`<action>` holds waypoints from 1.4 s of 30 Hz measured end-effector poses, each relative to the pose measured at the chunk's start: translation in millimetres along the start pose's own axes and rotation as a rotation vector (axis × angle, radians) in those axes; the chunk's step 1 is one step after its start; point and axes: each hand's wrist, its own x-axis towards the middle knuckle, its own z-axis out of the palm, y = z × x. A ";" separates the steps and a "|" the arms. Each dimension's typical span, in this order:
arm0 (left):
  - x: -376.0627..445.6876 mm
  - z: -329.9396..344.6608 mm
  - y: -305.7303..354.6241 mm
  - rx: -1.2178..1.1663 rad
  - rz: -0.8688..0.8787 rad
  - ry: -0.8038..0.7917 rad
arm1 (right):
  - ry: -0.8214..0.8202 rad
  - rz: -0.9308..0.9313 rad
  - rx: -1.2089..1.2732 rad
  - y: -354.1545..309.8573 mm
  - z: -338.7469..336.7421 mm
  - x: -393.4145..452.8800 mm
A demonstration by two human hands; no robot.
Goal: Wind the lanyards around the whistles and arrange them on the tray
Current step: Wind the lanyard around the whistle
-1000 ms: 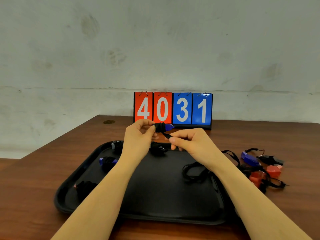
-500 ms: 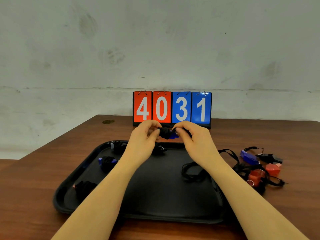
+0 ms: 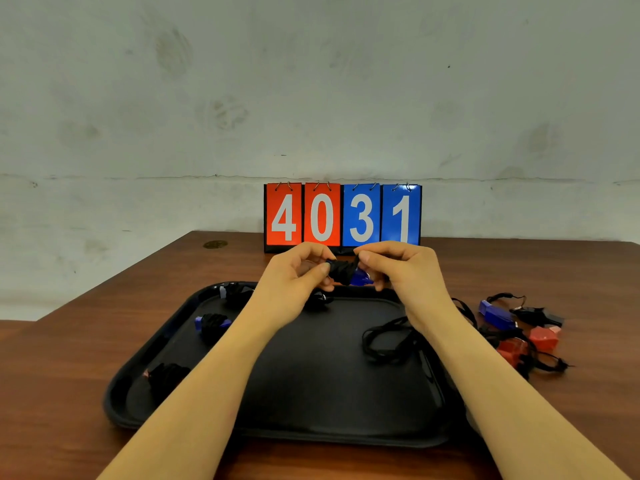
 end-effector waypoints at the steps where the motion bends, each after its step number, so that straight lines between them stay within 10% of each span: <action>1: -0.5 0.1 0.3 -0.032 -0.004 -0.005 | -0.003 0.036 0.048 -0.7 -0.7 0.7; 17: 0.8 1.3 -0.9 -0.630 -0.116 0.139 | -0.092 0.094 0.261 2.6 7.9 -3.2; 42: -0.9 5.1 -4.6 -0.449 -0.154 0.044 | -0.077 0.067 0.141 2.9 8.0 -3.3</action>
